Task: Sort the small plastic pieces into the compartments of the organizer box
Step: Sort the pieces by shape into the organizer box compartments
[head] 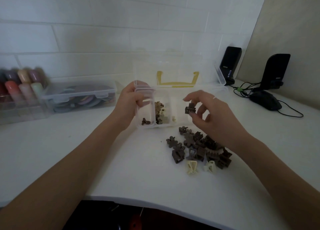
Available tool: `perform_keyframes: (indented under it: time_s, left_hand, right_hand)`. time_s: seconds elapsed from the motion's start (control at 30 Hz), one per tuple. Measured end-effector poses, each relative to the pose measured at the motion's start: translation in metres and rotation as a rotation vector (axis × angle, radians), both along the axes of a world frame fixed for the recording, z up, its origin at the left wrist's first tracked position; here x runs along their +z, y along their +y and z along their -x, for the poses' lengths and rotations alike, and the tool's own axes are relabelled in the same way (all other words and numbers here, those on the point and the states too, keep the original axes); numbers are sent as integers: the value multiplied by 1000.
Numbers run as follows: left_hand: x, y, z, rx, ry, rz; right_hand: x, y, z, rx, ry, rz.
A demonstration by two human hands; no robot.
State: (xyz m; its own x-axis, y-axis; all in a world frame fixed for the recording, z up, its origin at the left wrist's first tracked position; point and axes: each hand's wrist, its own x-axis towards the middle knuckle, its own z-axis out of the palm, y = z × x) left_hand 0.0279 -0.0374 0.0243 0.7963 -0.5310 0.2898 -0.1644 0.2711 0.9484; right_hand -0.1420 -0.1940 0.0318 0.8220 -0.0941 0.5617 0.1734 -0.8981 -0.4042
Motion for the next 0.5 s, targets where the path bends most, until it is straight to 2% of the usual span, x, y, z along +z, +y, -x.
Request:
perform_keyframes:
  time_s: [0.23,0.5]
  left_hand:
    - [-1,0,-2,8,-30,-8]
    - [-2,1,-1,4,-43,-11]
  right_hand:
    - [-2,1,-1,-50,-33,159]
    - [-3,5,-1,-105,-63,149]
